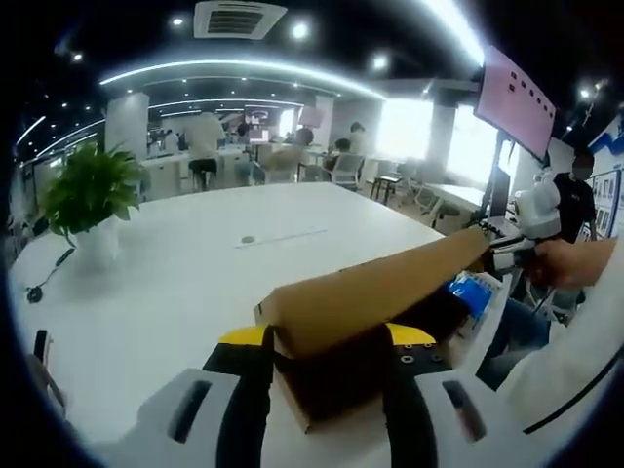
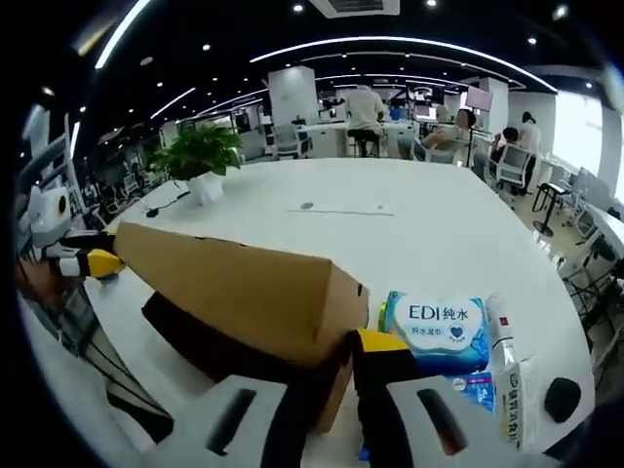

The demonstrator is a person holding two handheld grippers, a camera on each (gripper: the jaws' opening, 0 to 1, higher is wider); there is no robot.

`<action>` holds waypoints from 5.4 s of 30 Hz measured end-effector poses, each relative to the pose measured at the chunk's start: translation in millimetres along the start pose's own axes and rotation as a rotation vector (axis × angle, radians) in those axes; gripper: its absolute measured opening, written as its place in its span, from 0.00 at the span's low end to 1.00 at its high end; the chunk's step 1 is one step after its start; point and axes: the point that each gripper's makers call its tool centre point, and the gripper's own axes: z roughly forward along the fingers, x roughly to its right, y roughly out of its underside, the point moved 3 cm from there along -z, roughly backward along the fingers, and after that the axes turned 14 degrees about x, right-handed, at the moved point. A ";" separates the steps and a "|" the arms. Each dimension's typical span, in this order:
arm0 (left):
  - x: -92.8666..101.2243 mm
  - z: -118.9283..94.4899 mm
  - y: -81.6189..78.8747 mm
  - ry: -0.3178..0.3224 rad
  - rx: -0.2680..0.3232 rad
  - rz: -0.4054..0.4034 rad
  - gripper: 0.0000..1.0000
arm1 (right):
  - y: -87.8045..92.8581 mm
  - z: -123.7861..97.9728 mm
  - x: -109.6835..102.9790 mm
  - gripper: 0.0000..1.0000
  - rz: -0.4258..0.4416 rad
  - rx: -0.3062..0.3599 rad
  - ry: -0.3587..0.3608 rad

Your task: Operate the shoe box by opening the lid, removing the specified soft item, and placing it in the target area until the item is outside and the box remains undamaged.

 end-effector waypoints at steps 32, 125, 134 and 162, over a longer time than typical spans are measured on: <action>0.4 -2.6 25.1 -0.032 -0.065 -0.006 0.51 | 22.5 16.2 -15.9 0.25 -0.171 -0.128 -0.131; -2.6 -11.0 72.3 -0.101 -0.163 -0.460 0.95 | 86.3 -3.9 -56.1 1.00 -0.342 -0.389 -0.473; 19.1 -18.5 83.5 -0.066 -0.182 -0.625 0.99 | 81.2 -8.6 -73.6 0.94 -0.053 -0.311 -0.493; 25.9 -14.6 79.2 -0.152 -0.075 -1.312 0.64 | 42.6 -23.4 -87.5 0.63 1.064 -0.159 -0.481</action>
